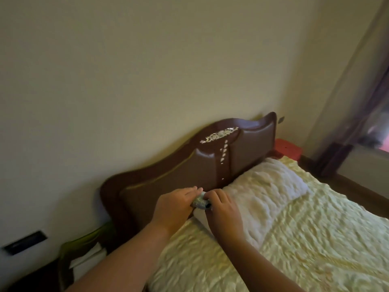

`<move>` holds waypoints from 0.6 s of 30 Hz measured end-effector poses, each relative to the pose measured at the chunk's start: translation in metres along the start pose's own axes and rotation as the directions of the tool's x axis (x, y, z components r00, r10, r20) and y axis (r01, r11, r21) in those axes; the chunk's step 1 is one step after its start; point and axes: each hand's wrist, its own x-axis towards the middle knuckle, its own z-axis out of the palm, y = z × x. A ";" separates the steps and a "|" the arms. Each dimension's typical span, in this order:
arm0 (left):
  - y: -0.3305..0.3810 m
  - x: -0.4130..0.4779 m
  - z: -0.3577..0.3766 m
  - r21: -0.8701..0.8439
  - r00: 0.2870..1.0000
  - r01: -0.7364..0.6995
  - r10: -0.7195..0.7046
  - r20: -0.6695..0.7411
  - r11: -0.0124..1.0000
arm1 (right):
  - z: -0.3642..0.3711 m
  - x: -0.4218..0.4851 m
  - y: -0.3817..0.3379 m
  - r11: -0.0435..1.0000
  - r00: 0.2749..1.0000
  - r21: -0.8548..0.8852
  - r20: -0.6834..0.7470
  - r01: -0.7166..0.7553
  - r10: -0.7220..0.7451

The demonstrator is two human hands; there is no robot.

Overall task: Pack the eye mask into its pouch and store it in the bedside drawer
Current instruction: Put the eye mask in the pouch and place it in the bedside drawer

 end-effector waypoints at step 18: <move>-0.132 -0.245 -0.093 0.154 0.949 0.305 -0.314 0.035 0.940 | 0.099 -0.093 -0.234 0.977 0.953 0.157 0.245 0.142 -0.178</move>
